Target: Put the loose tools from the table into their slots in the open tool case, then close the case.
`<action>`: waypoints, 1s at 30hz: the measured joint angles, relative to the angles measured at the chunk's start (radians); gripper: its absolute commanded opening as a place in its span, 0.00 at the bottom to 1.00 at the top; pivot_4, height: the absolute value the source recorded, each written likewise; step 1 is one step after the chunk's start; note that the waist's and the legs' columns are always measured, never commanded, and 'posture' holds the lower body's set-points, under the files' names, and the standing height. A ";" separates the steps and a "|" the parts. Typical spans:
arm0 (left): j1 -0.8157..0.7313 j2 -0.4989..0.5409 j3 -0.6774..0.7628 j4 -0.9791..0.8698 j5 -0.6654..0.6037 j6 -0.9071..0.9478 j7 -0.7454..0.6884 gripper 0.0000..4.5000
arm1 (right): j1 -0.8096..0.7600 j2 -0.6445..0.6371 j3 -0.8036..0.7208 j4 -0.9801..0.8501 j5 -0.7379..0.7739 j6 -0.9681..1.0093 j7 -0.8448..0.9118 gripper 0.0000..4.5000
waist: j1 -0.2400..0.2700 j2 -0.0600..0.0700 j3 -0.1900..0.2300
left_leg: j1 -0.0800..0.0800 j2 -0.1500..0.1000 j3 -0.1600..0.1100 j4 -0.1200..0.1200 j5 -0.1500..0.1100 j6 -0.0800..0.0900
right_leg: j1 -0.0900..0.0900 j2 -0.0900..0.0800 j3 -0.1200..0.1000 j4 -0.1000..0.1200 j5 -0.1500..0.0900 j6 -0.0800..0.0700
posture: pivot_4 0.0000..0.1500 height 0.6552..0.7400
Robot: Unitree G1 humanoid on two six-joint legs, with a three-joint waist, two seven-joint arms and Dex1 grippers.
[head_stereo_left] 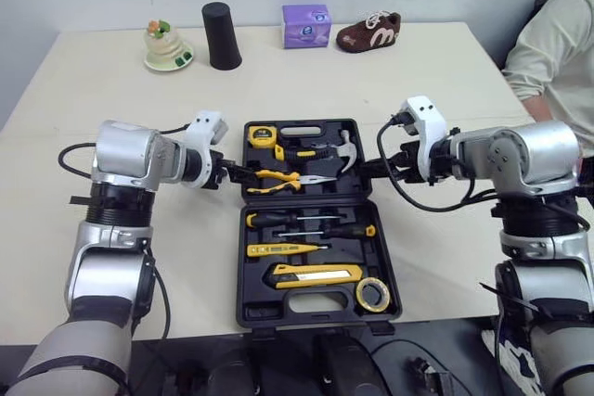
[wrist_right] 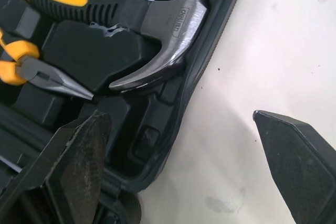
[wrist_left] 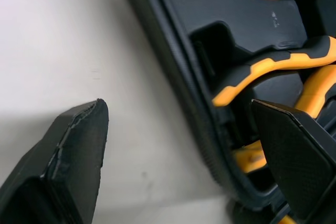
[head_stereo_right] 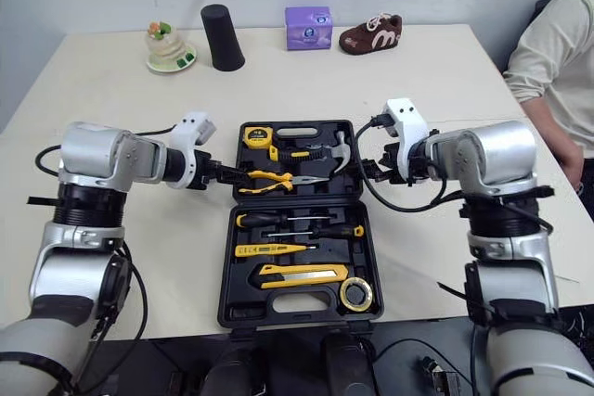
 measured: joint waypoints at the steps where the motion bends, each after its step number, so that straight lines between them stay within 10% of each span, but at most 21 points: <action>1: -0.001 0.000 -0.008 0.003 0.000 -0.009 0.005 0.99 | -0.007 0.002 0.001 0.015 -0.006 -0.003 -0.008 1.00 | 0.000 0.000 0.000 | 0.000 0.000 0.000 0.000 0.001 0.000 | 0.000 0.000 0.000 0.000 0.000 0.000 | 1.00 0.98; 30: -0.003 0.015 -0.168 0.038 0.032 -0.141 0.050 0.99 | -0.002 0.079 0.092 0.151 -0.076 -0.081 -0.080 1.00 | -0.002 0.001 -0.002 | 0.009 -0.001 -0.002 0.000 0.004 -0.002 | 0.008 0.001 -0.001 0.003 0.000 0.000 | 1.00 0.98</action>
